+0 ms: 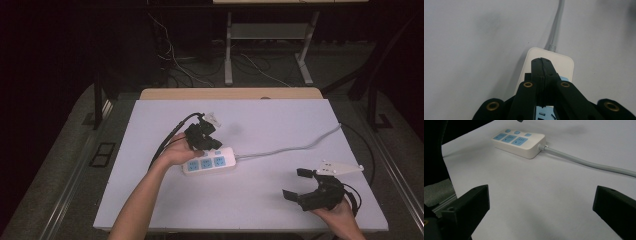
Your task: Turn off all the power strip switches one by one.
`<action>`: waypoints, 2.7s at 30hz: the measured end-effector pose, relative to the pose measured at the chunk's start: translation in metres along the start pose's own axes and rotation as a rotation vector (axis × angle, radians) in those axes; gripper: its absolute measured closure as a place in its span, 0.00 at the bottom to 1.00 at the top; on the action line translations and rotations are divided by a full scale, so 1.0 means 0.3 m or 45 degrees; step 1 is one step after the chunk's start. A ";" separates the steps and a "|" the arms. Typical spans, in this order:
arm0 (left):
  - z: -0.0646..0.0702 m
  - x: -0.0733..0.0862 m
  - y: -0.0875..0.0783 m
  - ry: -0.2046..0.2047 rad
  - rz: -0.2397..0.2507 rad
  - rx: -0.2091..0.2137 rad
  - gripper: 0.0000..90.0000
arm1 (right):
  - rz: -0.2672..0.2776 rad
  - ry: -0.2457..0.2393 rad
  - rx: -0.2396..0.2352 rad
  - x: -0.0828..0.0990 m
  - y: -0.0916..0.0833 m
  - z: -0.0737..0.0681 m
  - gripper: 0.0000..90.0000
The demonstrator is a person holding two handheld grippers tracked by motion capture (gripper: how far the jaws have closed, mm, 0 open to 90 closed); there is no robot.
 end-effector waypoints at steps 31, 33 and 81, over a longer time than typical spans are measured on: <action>-0.029 0.031 0.092 -0.004 -0.083 -0.043 0.99 | -0.008 -0.002 0.001 0.004 -0.005 0.001 0.01; -0.033 0.032 0.092 -0.010 -0.078 -0.032 0.99 | -0.009 -0.003 0.001 0.004 -0.005 0.000 0.01; -0.015 0.025 0.086 -0.053 -0.057 -0.077 0.99 | -0.012 -0.013 0.004 0.001 -0.002 -0.002 0.01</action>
Point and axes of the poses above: each handheld gripper's, and its own axes: y roughly forward along the jaws, x roughly out of its underside, z roughly to its right, the point moved 3 cm from there along y, roughly forward along the jaws, and after that the axes turned 12 degrees about -y, right-handed, at the moved point
